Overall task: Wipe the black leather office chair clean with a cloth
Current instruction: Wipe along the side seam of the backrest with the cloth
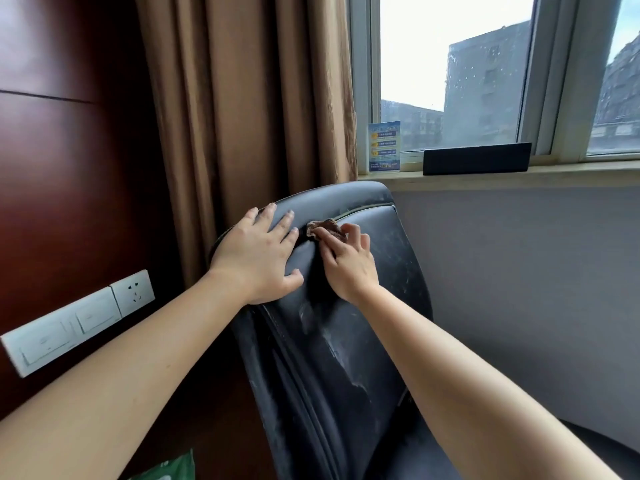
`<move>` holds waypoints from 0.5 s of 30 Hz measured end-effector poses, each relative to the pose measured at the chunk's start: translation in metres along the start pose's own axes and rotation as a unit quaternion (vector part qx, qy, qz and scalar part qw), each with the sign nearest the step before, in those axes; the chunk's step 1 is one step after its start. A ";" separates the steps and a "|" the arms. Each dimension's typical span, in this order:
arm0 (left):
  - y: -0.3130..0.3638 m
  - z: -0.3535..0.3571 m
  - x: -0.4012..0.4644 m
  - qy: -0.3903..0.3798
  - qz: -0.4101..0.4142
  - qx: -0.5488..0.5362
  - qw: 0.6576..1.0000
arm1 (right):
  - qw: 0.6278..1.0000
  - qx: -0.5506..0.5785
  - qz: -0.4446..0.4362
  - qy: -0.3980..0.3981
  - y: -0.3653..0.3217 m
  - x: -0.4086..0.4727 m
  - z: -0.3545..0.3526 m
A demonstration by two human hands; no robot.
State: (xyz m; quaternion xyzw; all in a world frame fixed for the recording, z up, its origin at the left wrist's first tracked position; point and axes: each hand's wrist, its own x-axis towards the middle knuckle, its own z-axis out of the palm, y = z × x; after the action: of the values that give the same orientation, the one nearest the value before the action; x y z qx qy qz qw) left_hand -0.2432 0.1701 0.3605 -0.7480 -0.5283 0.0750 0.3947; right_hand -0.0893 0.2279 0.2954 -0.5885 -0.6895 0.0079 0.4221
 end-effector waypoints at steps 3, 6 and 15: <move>0.001 -0.001 0.001 -0.006 0.002 0.003 1.000 | 1.000 0.015 -0.009 0.013 -0.002 -0.008 0.003; 0.004 -0.002 0.002 -0.010 0.005 0.017 1.000 | 0.997 0.043 -0.048 0.046 0.000 -0.022 0.011; 0.002 0.002 0.010 -0.013 0.008 0.021 1.000 | 0.998 0.001 0.053 0.020 0.006 0.024 0.003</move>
State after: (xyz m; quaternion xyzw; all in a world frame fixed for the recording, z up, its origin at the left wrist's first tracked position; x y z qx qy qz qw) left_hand -0.2385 0.1797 0.3614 -0.7430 -0.5253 0.0985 0.4029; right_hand -0.0852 0.2511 0.3039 -0.6238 -0.6489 0.0187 0.4352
